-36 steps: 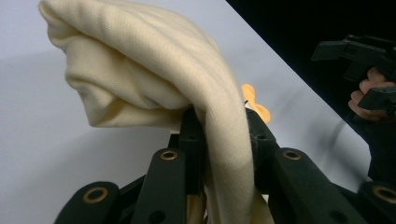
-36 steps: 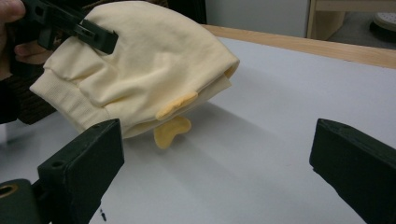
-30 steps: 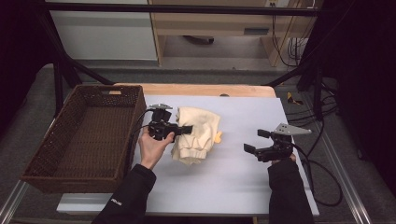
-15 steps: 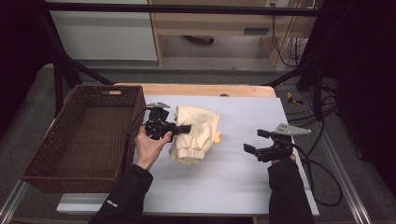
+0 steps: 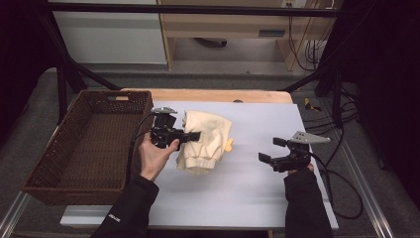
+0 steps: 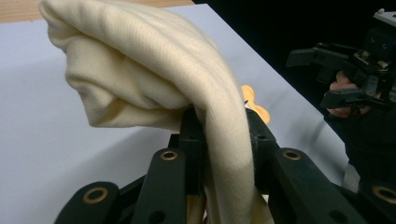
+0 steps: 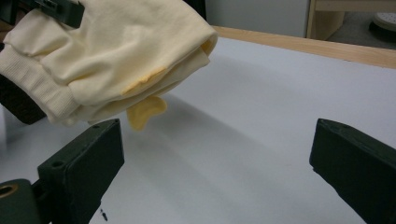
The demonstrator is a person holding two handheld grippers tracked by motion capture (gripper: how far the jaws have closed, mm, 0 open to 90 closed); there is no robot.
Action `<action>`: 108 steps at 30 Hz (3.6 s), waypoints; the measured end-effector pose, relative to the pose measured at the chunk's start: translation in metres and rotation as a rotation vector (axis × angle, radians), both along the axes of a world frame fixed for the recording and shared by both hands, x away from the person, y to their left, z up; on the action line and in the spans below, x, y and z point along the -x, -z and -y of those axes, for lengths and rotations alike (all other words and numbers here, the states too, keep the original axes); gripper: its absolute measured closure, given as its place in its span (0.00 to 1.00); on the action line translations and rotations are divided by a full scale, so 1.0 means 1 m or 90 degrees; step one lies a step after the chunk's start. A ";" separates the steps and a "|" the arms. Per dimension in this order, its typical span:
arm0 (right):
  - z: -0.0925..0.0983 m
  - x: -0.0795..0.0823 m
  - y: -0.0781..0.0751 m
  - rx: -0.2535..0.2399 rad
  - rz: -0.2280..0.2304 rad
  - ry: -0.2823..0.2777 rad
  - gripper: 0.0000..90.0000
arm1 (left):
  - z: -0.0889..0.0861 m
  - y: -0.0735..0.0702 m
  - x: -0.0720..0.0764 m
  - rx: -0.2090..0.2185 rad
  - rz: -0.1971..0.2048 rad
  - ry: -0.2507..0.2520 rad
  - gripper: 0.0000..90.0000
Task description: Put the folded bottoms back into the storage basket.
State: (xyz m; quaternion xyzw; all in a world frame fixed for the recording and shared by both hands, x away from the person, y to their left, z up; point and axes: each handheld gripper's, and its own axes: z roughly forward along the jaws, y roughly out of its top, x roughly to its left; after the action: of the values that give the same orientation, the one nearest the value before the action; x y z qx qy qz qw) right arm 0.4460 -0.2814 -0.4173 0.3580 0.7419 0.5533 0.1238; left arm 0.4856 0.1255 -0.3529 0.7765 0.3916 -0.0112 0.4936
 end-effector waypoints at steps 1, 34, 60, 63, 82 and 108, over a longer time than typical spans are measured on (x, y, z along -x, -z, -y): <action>0.000 0.000 0.000 0.000 -0.001 0.000 0.04 | -0.001 -0.001 0.000 0.001 0.001 0.000 0.81; 0.000 0.000 0.000 0.003 -0.002 0.001 0.04 | -0.023 -0.022 0.012 0.001 0.018 -0.006 0.81; 0.000 0.000 0.001 0.004 -0.003 0.000 0.04 | -0.046 -0.034 0.025 0.001 0.028 -0.008 0.81; -0.001 0.000 0.001 0.004 -0.003 0.000 0.04 | -0.050 -0.035 0.027 0.004 0.030 -0.009 0.81; -0.001 0.000 0.001 0.005 -0.003 0.000 0.04 | -0.076 -0.043 0.032 0.012 0.035 -0.029 0.81; -0.001 0.000 0.001 0.006 -0.004 0.002 0.04 | -0.098 -0.067 0.038 0.007 0.055 -0.039 0.81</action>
State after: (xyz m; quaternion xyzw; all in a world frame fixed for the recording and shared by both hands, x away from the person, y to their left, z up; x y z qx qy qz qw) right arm 0.4461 -0.2805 -0.4183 0.3601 0.7445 0.5484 0.1239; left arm 0.4479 0.2235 -0.2863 0.7609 0.3937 0.0353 0.5146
